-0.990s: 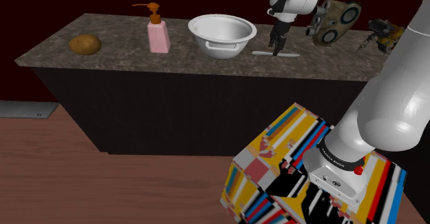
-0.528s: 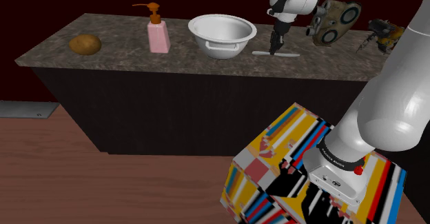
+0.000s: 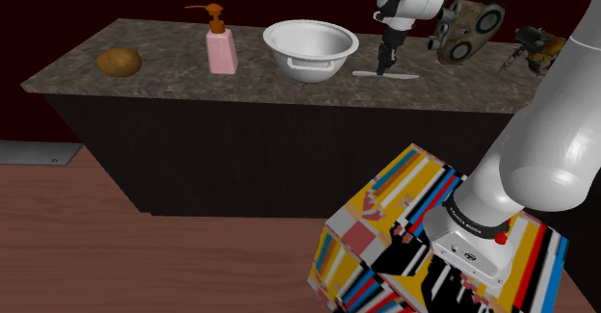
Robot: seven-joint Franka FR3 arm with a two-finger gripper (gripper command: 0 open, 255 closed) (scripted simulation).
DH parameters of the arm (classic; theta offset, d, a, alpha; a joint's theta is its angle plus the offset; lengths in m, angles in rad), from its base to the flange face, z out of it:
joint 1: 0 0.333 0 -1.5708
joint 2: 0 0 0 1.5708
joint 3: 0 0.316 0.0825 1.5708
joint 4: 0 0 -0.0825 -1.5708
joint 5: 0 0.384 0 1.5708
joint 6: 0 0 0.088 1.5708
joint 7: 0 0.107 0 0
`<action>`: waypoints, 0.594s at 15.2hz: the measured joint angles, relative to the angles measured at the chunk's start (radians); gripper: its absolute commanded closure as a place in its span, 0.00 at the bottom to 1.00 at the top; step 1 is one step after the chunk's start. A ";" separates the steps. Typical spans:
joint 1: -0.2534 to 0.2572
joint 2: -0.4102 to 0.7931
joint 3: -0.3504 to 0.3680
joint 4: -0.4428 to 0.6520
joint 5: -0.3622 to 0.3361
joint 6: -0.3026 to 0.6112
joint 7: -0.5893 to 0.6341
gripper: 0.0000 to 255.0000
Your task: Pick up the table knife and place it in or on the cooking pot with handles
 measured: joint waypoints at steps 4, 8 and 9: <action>0.008 -0.036 -0.009 0.019 -0.036 -0.043 0.026 1.00; 0.016 -0.067 -0.013 0.042 -0.066 -0.087 0.051 1.00; 0.019 -0.080 -0.013 0.045 -0.078 -0.098 0.060 1.00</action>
